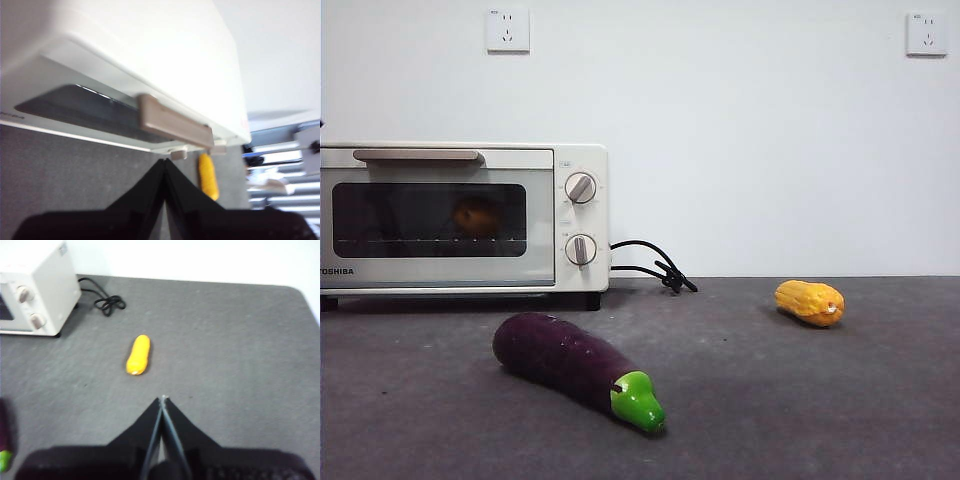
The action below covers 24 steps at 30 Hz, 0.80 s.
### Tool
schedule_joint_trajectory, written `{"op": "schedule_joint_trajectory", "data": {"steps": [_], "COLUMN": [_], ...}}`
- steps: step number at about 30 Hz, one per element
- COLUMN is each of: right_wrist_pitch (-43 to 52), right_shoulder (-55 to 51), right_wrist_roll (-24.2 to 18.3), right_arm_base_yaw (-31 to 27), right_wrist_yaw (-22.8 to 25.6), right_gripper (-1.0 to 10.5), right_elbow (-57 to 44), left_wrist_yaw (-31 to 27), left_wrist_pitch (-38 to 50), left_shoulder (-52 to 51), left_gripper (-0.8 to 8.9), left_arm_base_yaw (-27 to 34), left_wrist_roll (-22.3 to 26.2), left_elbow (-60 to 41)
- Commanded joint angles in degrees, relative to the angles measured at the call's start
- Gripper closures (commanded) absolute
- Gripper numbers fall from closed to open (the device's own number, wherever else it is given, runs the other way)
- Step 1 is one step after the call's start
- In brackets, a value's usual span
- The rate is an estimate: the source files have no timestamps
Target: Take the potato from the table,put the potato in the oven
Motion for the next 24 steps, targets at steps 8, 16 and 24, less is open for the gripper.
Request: {"op": "schedule_joint_trajectory", "data": {"steps": [8,16,24], "right_wrist_pitch": [-0.9,-0.9,-1.1], "right_shoulder": [-0.2,-0.2,-0.2], "right_wrist_roll": [1.7,2.2,2.1], "right_arm_base_yaw": [0.0,0.0,0.0], "right_wrist_yaw": [6.3,6.3,6.3], "right_gripper": [9.5,9.5,9.5], "right_elbow": [-0.4,-0.4,-0.4], "left_wrist_yaw": [-5.7,-9.6,-24.9], "left_wrist_pitch": [-4.3,-4.8,-4.9], "left_shoulder": [-6.4,-11.6,-20.1], "left_gripper": [8.22,8.22,8.22], "left_arm_base_yaw": [-15.6,-35.8,-48.2], "left_wrist_roll": [6.7,12.0,12.2], "left_elbow": [0.1,0.1,0.1]}}
